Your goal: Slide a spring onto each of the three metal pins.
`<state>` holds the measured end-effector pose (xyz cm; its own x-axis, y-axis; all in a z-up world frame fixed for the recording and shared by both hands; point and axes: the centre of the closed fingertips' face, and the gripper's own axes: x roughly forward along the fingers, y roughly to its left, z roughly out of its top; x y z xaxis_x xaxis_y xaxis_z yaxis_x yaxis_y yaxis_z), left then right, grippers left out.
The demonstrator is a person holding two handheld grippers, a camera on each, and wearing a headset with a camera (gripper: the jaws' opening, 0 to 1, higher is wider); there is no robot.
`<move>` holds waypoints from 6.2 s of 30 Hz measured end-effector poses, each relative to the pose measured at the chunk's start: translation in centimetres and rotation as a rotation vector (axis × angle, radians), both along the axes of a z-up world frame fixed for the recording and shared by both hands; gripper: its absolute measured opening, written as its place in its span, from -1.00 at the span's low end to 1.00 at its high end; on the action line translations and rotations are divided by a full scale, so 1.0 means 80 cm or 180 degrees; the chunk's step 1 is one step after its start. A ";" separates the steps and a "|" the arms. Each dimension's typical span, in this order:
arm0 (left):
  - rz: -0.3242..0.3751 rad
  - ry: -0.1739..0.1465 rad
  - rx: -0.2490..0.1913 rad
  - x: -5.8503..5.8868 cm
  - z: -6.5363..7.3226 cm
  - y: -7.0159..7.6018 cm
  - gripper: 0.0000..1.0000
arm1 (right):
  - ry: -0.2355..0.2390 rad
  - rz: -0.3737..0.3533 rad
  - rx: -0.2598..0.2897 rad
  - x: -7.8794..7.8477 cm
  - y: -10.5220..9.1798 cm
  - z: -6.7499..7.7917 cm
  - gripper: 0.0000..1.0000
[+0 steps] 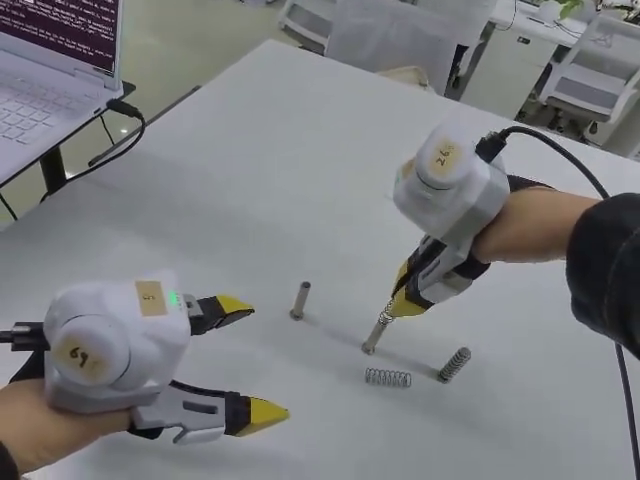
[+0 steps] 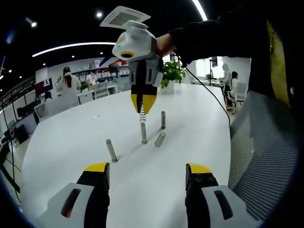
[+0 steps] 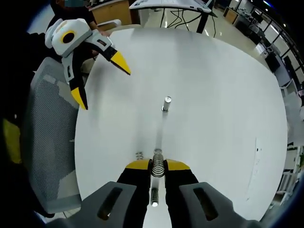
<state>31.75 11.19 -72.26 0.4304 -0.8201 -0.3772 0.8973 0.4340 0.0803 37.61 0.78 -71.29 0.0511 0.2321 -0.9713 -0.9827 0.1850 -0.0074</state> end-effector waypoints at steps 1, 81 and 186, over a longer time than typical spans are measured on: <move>0.0001 -0.0001 -0.0001 0.000 0.000 0.000 0.21 | -0.0002 0.0002 0.0000 0.000 0.001 0.000 -0.84; -0.0030 0.0047 0.0020 0.002 -0.005 0.000 0.11 | -0.0001 -0.0087 -0.0170 0.014 -0.001 -0.083 -0.79; -0.0832 0.0255 0.0228 0.002 -0.026 -0.103 -0.09 | -0.0446 -0.1478 0.0896 -0.090 -0.128 -0.011 -0.14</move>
<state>31.93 2.97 -74.37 0.1741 -0.8693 -0.4626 0.9828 0.1827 0.0267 30.40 -9.42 -72.20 0.3337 0.4038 -0.8518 -0.7908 0.6117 -0.0198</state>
